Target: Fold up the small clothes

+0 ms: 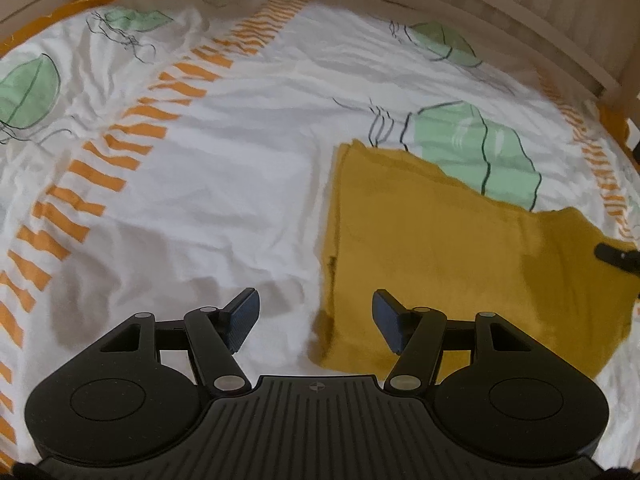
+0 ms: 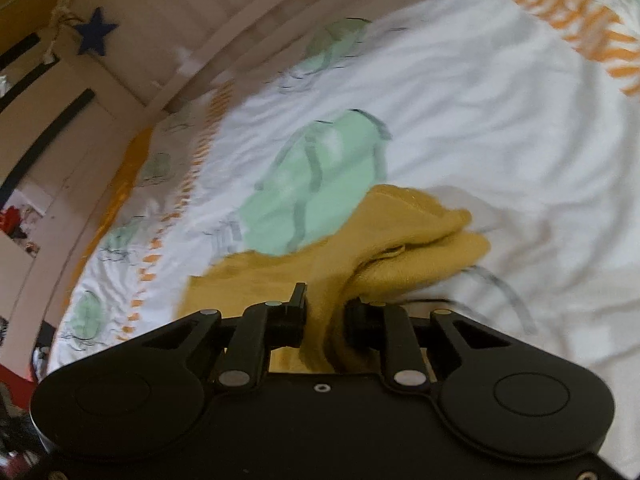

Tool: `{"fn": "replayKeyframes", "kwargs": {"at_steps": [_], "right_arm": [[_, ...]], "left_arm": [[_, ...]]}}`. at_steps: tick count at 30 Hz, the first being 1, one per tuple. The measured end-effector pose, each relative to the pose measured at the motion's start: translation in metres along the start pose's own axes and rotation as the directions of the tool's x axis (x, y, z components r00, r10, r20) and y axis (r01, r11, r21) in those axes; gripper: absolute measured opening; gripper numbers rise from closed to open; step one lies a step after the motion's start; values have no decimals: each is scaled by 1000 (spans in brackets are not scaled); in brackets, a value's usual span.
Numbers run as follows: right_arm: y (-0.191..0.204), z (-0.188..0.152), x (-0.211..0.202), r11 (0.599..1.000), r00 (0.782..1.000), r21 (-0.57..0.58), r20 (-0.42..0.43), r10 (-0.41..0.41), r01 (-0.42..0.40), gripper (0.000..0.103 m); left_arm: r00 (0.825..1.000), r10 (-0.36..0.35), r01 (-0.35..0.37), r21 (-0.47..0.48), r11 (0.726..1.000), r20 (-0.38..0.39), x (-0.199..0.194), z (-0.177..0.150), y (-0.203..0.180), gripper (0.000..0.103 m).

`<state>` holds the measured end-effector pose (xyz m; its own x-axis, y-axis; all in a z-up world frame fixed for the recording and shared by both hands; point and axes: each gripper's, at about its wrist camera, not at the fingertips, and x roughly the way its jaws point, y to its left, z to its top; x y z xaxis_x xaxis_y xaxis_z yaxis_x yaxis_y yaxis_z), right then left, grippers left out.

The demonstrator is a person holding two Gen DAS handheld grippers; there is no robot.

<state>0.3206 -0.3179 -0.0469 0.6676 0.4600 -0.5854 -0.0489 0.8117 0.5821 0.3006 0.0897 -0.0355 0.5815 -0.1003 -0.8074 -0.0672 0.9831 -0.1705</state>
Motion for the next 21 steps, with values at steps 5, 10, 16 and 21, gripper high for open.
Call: {"fn": "replayKeyframes", "kwargs": {"at_steps": [5, 10, 16, 21], "right_arm": [[50, -5, 25, 999, 999, -25, -33, 36, -37, 26], [90, -18, 55, 997, 996, -44, -58, 62, -65, 25], [127, -35, 89, 996, 995, -59, -82, 62, -67, 25], [146, -50, 111, 996, 996, -92, -89, 11, -19, 25]], "left_arm": [[1000, -2, 2, -26, 1000, 26, -9, 6, 14, 61], [999, 3, 0, -55, 998, 50, -17, 11, 28, 61], [998, 2, 4, -89, 996, 61, -22, 14, 43, 61], [998, -3, 9, -106, 994, 60, -24, 14, 51, 61]]}}
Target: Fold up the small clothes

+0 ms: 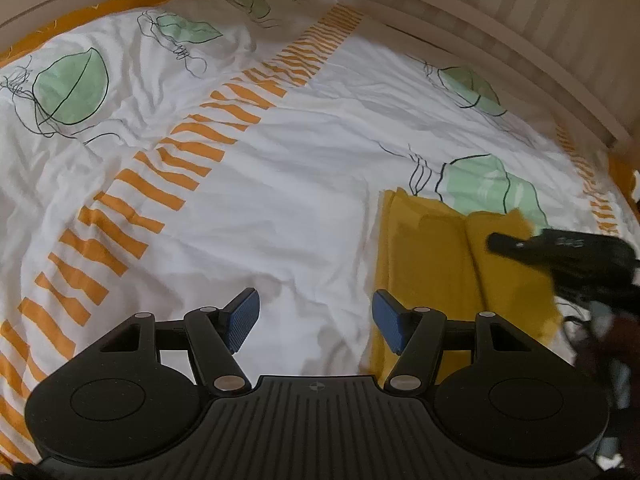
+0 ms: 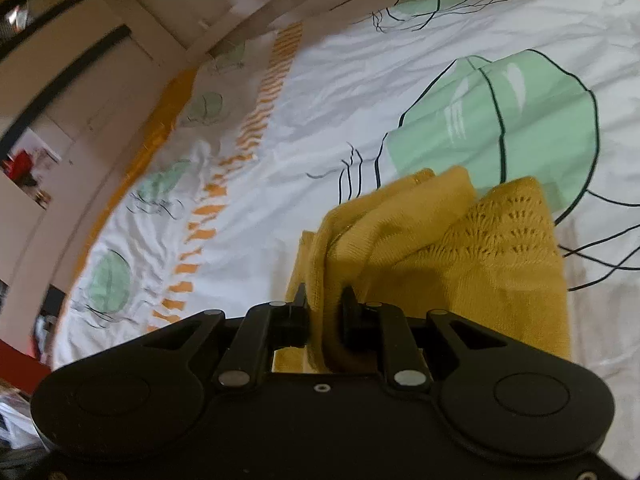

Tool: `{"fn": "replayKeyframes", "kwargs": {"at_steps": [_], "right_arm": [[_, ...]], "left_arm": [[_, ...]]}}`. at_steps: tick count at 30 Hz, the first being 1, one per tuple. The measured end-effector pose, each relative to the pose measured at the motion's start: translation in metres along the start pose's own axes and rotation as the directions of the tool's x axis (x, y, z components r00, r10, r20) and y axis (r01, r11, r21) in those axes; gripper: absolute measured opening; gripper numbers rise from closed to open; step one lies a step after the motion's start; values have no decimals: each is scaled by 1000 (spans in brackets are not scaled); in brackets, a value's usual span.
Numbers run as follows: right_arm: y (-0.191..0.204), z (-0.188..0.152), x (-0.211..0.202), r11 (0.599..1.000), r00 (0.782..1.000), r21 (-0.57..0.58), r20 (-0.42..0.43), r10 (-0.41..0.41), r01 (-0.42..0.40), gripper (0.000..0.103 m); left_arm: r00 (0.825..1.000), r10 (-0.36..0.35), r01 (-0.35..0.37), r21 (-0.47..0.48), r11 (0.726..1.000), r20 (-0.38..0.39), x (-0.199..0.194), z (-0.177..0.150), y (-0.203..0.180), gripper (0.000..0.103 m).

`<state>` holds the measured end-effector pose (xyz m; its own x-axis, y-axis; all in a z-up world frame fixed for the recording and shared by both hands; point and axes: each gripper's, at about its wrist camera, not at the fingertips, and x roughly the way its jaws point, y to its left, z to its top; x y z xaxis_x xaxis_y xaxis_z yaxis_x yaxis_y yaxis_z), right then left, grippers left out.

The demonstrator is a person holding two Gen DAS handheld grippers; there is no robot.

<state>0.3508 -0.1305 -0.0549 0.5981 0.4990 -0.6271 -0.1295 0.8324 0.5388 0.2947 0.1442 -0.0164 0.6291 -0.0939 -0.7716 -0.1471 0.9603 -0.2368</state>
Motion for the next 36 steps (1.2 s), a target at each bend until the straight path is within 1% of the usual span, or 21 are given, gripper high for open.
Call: {"fn": "replayKeyframes", "kwargs": {"at_steps": [6, 9, 11, 12, 14, 17, 19, 20, 21, 24, 26, 29, 32, 36], "right_arm": [[18, -12, 20, 996, 998, -69, -18, -63, 62, 25], [23, -17, 29, 993, 996, -82, -27, -86, 83, 26], [27, -18, 35, 992, 995, -86, -34, -96, 92, 32], [29, -19, 38, 992, 995, -86, -43, -93, 89, 37], [33, -20, 40, 994, 996, -88, -53, -71, 66, 42], [39, -19, 39, 995, 998, -98, -61, 0, -6, 42], [43, -18, 35, 994, 997, -99, -60, 47, -53, 46], [45, -17, 32, 992, 996, -100, -55, 69, -74, 50], [46, -15, 28, 990, 995, -101, -49, 90, -94, 52], [45, -11, 15, 987, 991, -96, -29, 127, -130, 53], [41, -9, 5, 987, 991, -96, -16, 131, -132, 54], [32, -8, -7, 989, 993, -95, 4, 117, -116, 55], [19, -14, -17, 992, 997, -111, 20, 71, -68, 55], [9, -32, -21, 987, 1000, -158, 16, 9, -6, 55]], "left_arm": [[1000, 0, 0, -18, 1000, 0, 0, 1, 6, 61], [1000, 0, 0, -23, 1000, -3, 0, 2, 7, 61], [1000, 1, -1, -23, 1000, -3, 0, 2, 6, 61], [1000, 0, 0, -23, 1000, -3, 0, 2, 7, 61], [1000, 0, 0, -24, 1000, -3, 0, 2, 7, 61], [1000, 2, -2, -25, 1000, -5, 0, 2, 6, 61], [1000, 3, -3, -26, 1000, -7, 1, 2, 6, 61], [1000, 2, -3, -25, 1000, -7, 1, 2, 7, 61], [1000, 3, -3, -25, 1000, -7, 1, 2, 6, 61], [1000, 2, -2, -24, 1000, -8, 1, 2, 6, 61], [1000, 2, -2, -21, 1000, -11, 2, 1, 6, 61], [1000, 0, 0, -15, 1000, -15, 4, 0, 4, 61], [1000, -8, 8, -4, 1000, -23, 6, -1, 2, 61], [999, -22, 22, 16, 1000, -37, 10, -4, -5, 61]]}}
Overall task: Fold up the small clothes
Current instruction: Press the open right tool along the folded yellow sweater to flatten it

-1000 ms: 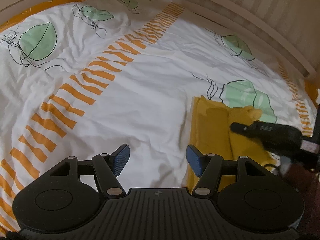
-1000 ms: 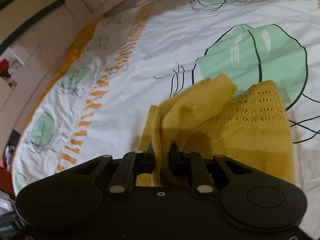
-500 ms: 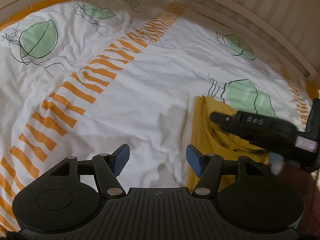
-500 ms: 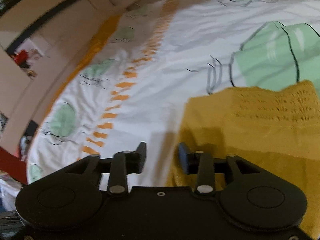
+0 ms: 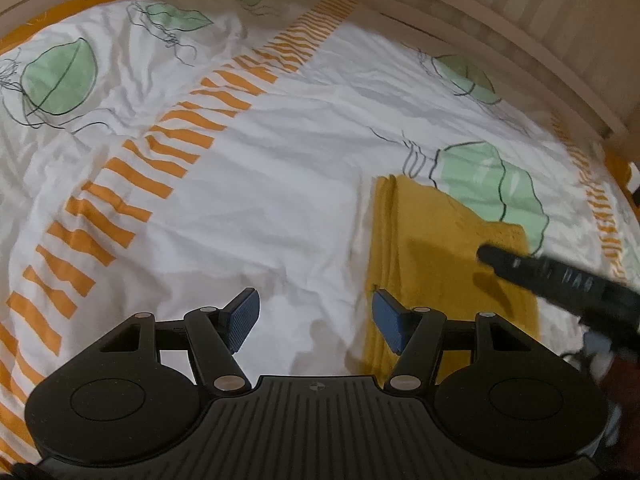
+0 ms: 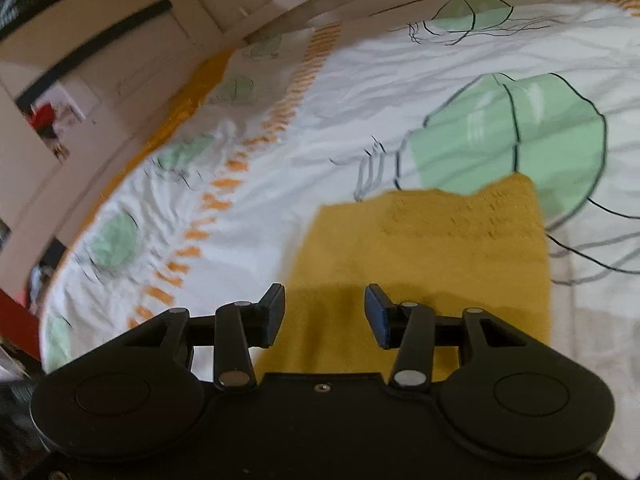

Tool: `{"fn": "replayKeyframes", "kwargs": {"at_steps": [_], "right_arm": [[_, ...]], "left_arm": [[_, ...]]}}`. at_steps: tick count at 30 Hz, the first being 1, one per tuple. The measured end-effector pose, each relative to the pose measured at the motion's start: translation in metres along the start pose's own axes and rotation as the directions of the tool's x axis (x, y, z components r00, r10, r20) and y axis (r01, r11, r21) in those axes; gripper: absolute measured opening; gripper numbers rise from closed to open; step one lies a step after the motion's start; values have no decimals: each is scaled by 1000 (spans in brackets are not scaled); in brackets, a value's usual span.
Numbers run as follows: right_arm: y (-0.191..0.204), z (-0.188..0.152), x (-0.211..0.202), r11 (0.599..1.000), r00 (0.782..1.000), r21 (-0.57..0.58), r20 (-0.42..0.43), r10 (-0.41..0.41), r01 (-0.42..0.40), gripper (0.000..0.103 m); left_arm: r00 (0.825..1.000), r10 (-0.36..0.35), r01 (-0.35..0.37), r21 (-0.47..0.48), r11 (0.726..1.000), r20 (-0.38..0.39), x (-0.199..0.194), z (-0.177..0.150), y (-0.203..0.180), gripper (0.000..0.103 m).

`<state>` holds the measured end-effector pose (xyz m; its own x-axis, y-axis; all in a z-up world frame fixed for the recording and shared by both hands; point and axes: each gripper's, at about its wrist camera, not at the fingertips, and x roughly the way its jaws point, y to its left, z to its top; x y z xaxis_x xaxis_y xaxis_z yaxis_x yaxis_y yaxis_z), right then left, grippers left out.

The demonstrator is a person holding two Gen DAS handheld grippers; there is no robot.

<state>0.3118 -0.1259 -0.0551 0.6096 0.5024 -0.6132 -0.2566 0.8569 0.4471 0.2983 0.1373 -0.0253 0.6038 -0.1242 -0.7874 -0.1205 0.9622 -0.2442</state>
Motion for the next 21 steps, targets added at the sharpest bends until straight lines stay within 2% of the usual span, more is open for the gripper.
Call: {"fn": "replayKeyframes", "kwargs": {"at_steps": [2, 5, 8, 10, 11, 17, 21], "right_arm": [[3, -13, 2, 999, 1000, -41, -13, -14, 13, 55], [15, -31, 12, 994, 1000, -110, -26, -11, 8, 65], [33, -49, 26, 979, 999, -202, -48, 8, -17, 66], [45, -63, 33, 965, 997, -259, -72, 31, -48, 72], [51, -70, 34, 956, 996, -286, -74, 45, -64, 78], [69, -92, 28, 891, 991, -433, -85, 108, -134, 79], [60, -92, 14, 882, 987, -442, -91, 136, -162, 78]], "left_arm": [[1000, -8, 8, 10, 1000, -2, 2, -2, -4, 61], [1000, -25, 25, 24, 999, -1, 4, -4, -9, 61], [999, -37, 37, 42, 998, 0, 7, -7, -15, 61], [999, -46, 46, 57, 997, 1, 11, -8, -18, 61], [999, -52, 52, 64, 997, -2, 13, -9, -20, 61], [996, -92, 92, 86, 992, -1, 26, -14, -32, 61], [997, -81, 78, 135, 988, 13, 35, -16, -45, 61]]}}
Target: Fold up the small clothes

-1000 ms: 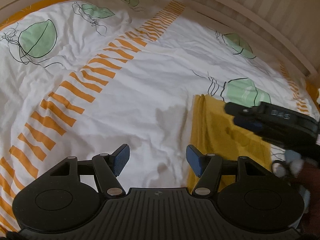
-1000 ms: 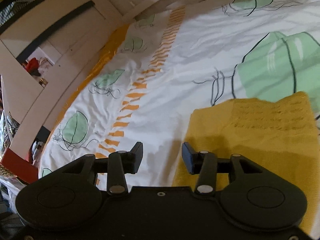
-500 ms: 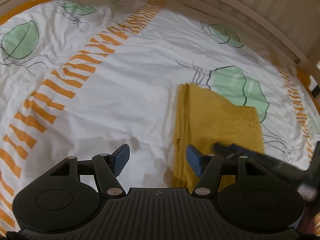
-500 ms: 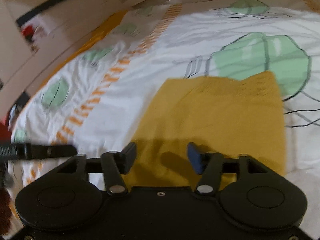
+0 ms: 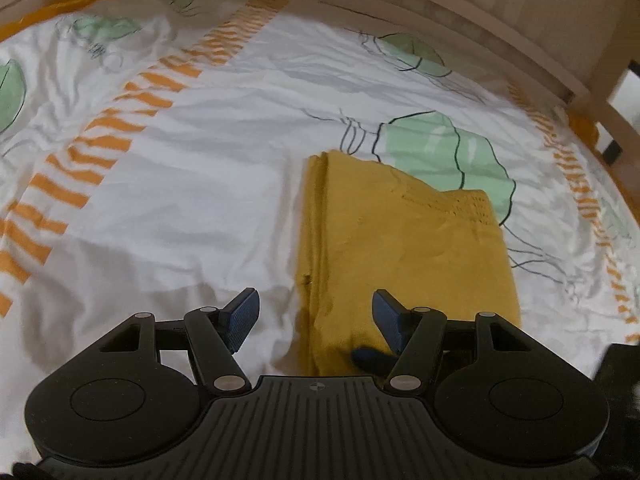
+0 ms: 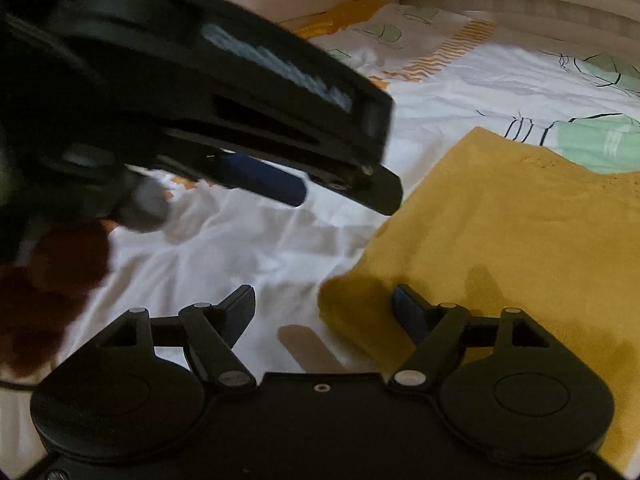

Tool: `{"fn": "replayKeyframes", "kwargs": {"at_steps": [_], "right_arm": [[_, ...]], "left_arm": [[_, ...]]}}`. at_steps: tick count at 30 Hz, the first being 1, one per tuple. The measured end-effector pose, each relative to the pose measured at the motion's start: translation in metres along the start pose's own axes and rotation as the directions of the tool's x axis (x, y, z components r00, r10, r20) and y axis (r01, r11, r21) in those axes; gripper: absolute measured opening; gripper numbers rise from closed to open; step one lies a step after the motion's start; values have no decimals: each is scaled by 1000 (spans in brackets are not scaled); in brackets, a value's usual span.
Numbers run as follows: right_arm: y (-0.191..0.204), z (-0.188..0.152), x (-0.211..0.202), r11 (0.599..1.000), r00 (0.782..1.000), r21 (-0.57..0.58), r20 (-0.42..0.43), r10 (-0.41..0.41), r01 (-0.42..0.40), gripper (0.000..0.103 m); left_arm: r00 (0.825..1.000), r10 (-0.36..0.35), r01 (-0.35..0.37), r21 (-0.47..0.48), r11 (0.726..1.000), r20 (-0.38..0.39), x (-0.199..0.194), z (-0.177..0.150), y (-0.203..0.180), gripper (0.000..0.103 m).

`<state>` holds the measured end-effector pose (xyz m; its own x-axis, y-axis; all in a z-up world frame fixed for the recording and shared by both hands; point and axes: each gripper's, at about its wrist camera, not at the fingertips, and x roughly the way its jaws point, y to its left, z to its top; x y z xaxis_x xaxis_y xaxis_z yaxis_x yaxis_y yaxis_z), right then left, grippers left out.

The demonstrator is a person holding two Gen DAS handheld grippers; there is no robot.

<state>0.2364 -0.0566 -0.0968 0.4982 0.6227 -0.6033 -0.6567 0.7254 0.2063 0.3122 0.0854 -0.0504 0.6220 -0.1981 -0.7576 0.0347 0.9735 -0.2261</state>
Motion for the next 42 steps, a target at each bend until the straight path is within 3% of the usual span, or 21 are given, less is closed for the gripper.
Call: {"fn": "replayKeyframes", "kwargs": {"at_steps": [5, 11, 13, 15, 18, 19, 29, 42], "right_arm": [[-14, -3, -26, 1000, 1000, -20, -10, -7, 7, 78], [-37, -9, -55, 999, 999, -26, -24, -41, 41, 79], [-46, -11, -62, 998, 998, -13, -20, -58, 58, 79], [-55, -10, -68, 997, 997, 1, -7, -81, 81, 79], [-64, -7, -76, 992, 992, 28, 24, -124, 123, 81], [-69, -5, -77, 990, 990, 45, 37, -137, 136, 81], [-128, 8, -69, 958, 973, 218, 93, -210, 186, 85], [-196, -6, -55, 844, 989, 534, 88, -115, 51, 91]], "left_arm": [[1000, 22, -23, 75, 997, 17, 17, 0, -18, 61], [999, 29, -27, 114, 993, -19, 43, 2, -31, 61], [996, 75, -70, 94, 993, -45, 51, 2, -26, 61], [991, 98, -98, 7, 995, -88, 59, 2, -10, 62], [993, -7, -11, -154, 988, -114, 64, -1, 20, 63], [993, -23, 4, -167, 986, -114, 64, -1, 24, 63], [995, 16, -22, -55, 998, -101, 56, -14, 14, 63], [978, -106, 86, -114, 990, -182, 47, -22, 20, 63]]}}
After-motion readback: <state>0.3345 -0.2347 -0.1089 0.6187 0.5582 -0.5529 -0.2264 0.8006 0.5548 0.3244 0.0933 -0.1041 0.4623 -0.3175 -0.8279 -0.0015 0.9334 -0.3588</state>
